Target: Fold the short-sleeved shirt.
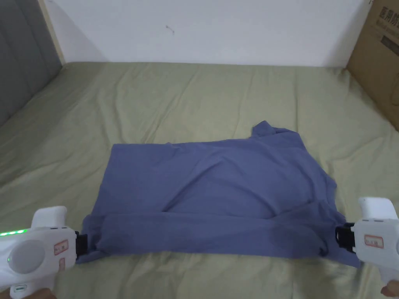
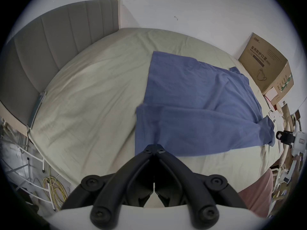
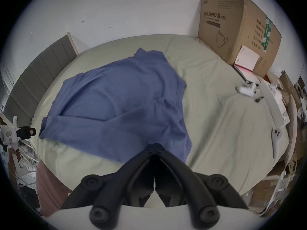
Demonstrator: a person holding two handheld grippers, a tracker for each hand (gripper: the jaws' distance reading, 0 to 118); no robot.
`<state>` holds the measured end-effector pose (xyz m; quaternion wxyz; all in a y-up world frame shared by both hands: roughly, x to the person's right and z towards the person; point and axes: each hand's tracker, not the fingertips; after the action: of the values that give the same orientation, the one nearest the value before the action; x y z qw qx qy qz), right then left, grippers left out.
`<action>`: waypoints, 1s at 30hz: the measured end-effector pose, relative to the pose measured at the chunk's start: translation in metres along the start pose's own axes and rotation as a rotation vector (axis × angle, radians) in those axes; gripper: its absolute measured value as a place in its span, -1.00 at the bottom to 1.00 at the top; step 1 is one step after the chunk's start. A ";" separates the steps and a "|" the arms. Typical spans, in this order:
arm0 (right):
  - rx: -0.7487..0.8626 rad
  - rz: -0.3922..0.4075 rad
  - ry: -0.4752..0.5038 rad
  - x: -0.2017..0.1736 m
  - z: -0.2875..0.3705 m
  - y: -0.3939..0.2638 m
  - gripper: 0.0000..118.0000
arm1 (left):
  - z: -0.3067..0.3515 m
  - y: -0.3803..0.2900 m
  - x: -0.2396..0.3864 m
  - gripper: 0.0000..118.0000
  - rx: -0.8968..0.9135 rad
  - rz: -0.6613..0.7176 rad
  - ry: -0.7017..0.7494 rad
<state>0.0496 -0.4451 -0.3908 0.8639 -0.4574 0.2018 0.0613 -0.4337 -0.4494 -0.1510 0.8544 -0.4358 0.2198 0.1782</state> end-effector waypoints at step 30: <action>-0.076 -0.079 0.006 0.027 -0.063 -0.006 -0.98 | -0.039 0.010 0.010 -0.86 -0.104 -0.099 0.037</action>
<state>0.0570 -0.5024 -0.4286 0.8471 -0.4976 0.1835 0.0335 -0.4392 -0.4744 -0.1834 0.8341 -0.4933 0.2041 0.1387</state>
